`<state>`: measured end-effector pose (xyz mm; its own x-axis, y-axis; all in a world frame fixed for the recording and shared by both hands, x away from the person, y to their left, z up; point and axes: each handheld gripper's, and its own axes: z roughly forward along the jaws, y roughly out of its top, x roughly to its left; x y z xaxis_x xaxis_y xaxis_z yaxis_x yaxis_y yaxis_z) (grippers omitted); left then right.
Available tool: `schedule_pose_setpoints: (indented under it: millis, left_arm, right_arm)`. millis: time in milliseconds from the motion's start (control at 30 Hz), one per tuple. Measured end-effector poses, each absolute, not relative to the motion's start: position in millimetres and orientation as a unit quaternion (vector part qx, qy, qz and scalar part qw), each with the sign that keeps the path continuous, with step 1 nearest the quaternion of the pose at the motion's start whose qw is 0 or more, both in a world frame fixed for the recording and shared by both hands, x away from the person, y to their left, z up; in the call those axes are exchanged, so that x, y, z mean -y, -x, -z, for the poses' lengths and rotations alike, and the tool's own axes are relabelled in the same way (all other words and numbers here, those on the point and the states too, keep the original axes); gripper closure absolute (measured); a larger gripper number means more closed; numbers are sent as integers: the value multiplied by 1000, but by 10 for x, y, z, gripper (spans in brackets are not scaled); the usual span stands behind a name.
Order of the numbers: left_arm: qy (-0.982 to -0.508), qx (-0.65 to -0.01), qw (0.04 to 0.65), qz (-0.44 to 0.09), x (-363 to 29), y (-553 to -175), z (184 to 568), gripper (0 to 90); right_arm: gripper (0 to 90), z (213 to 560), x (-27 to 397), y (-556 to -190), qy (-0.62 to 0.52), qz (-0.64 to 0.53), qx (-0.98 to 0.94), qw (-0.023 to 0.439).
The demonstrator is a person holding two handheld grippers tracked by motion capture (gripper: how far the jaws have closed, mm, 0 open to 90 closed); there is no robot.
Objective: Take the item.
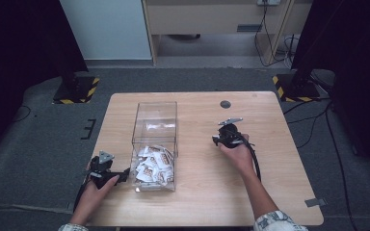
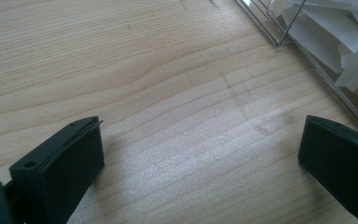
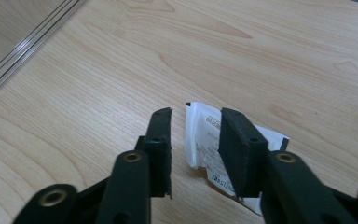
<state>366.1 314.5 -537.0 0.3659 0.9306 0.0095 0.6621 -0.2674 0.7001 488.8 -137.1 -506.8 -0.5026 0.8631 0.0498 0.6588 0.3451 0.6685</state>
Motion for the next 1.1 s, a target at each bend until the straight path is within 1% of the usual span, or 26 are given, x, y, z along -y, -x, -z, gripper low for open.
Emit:
schedule_pose_setpoints:
  millis: [100, 200, 233, 267, 300, 333, 433, 467, 533, 600, 633, 667, 733, 933, 1100]
  left_arm:
    - [-766, -520, 310, -217, -3145, -3661, 5370, 0]
    - [-766, -520, 310, -216, -3145, -3661, 5370, 0]
    - [-766, -520, 310, -216, -3145, -3661, 5370, 0]
    - [-766, -520, 310, -216, -3145, -3661, 5370, 0]
    - [-766, -520, 310, -216, -3145, -3661, 5370, 0]
    - [-766, -520, 310, -216, -3145, -3661, 5370, 0]
    - [-766, -520, 310, -216, -3145, -3661, 5370, 0]
    - [-766, -520, 310, -217, -3145, -3661, 5370, 0]
    - [-766, -520, 310, -217, -3145, -3661, 5370, 0]
    - [-766, -520, 310, -217, -3145, -3661, 5370, 0]
    - [-766, -520, 310, -217, -3145, -3661, 5370, 0]
    - [-766, -520, 310, -216, -3145, -3661, 5370, 0]
    - [-766, -520, 310, -217, -3145, -3661, 5370, 0]
    - [-766, -520, 310, -216, -3145, -3661, 5370, 0]
    - [-766, -520, 310, -216, -3145, -3661, 5370, 0]
  right_arm:
    - [565, 5060, 1367, -4881, -474, -320, -803, 165]
    - [499, 5034, 1366, -4871, -475, -318, -802, 173]
    - [454, 5011, 1370, -4865, -477, -320, -799, 177]
    - [435, 5000, 1371, -4862, -477, -322, -798, 179]
    - [435, 5000, 1371, -4862, -477, -322, -798, 179]
    - [378, 4988, 1370, -4860, -482, -323, -795, 176]
    - [364, 4979, 1369, -4859, -484, -321, -795, 175]
    - [342, 4965, 1373, -4858, -486, -324, -793, 174]
    - [330, 4960, 1375, -4860, -486, -326, -792, 175]
    - [283, 4937, 1377, -4853, -488, -331, -789, 173]
    - [283, 4937, 1377, -4853, -488, -331, -789, 173]
    - [253, 4921, 1377, -4846, -489, -333, -788, 171]
    - [241, 4911, 1377, -4839, -489, -335, -787, 172]
    - [135, 4836, 1375, -4787, -490, -354, -776, 180]
    - [101, 4756, 1379, -4742, -480, -370, -774, 182]
